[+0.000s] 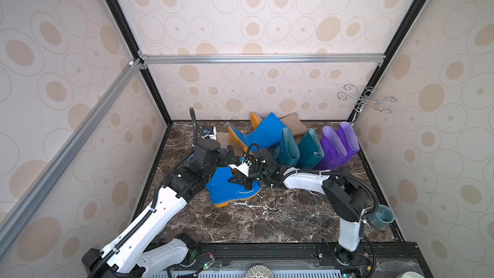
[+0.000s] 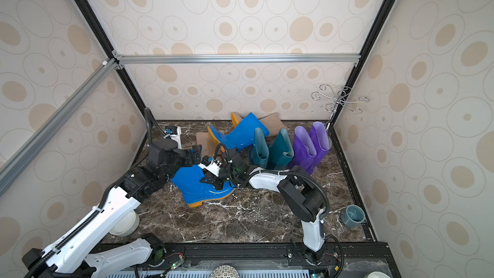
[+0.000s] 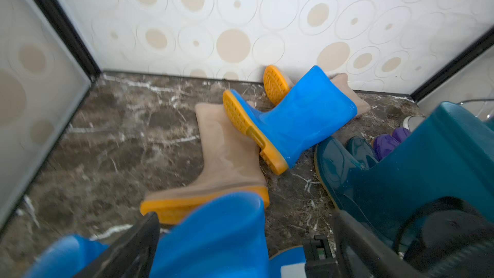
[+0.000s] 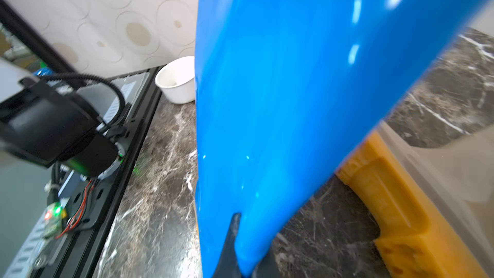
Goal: Match and arrange rain boots in pairs
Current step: Adjust the rain boot at the center of the board.
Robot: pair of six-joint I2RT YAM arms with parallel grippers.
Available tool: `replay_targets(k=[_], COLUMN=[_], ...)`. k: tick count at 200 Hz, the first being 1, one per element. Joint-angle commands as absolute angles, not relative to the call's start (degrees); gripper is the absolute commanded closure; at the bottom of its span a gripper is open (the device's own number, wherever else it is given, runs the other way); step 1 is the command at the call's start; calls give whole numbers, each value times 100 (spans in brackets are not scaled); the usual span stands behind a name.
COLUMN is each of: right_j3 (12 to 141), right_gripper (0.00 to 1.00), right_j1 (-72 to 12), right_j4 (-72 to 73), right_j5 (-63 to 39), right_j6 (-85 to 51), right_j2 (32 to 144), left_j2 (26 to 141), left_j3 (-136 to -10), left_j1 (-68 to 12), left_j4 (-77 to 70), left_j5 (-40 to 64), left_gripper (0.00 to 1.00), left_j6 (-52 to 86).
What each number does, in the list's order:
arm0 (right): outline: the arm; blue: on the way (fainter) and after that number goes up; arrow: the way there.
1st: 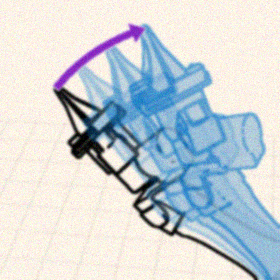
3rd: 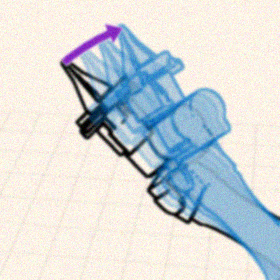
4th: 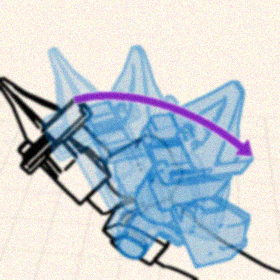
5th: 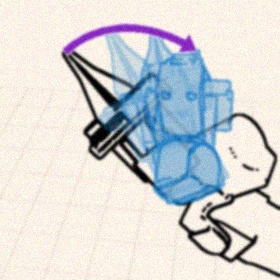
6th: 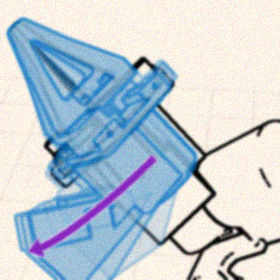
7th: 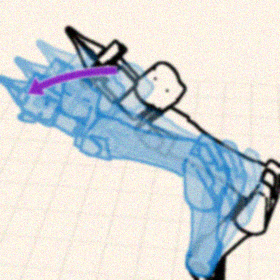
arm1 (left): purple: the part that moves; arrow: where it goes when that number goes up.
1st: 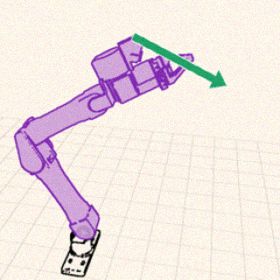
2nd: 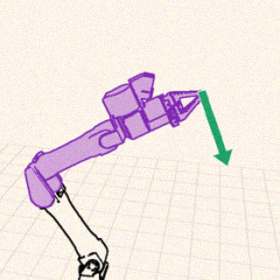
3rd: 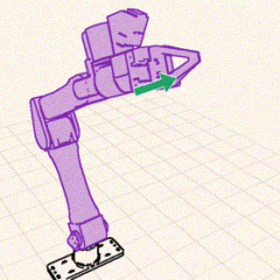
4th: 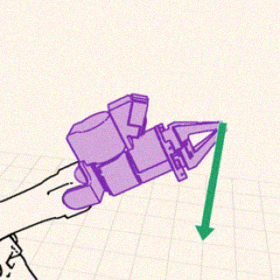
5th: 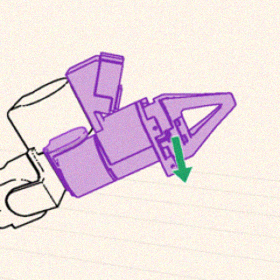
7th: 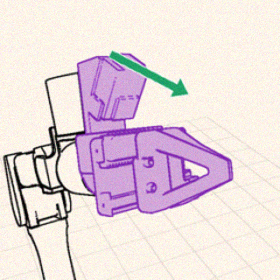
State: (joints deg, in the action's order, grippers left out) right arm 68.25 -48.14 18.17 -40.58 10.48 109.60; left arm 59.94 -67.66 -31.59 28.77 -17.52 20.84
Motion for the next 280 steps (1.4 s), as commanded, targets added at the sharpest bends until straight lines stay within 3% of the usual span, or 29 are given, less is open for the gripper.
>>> replay_targets(k=[1,50,77,156,204,226,254,280], right_j3=[7079,7133,7115,6428,6159,6057,6276,6433], right_gripper=[100,100,100,100,98,92,87,66], right_j1=[-4822,-4667,-4666,-4657,-4663,-4666,-4659,-4658], right_j4=[1054,343,112,1194,1683,1933,1611,1412], right_j5=[-4482,-4501,-4300,-3911,-3767,-3601,-3491,-3331], right_j6=[1877,2661,3074,3119,3440,3518,3492,3103], right_j2=[10826,10701,10586,10202,10102,10015,10002,9956], left_j2=[6179,5957,5988,6215,6511,6516,6607,6921], left_j3=[-7323,-7205,-7314,-8005,-7544,-7474,-7544,-7465], left_j1=[-2981,-2718,-2574,-2227,-2212,-2206,-2200,-2210], left_j4=[3757,4246,4644,5729,5891,5670,5355,5362], left_j5=[-1224,-251,-354,-86,276,250,1021,1502], left_gripper=[0,0,0,0,1,1,16,60], left_j6=[375,-959,-1407,-2055,-2065,-2109,-1925,-1706])
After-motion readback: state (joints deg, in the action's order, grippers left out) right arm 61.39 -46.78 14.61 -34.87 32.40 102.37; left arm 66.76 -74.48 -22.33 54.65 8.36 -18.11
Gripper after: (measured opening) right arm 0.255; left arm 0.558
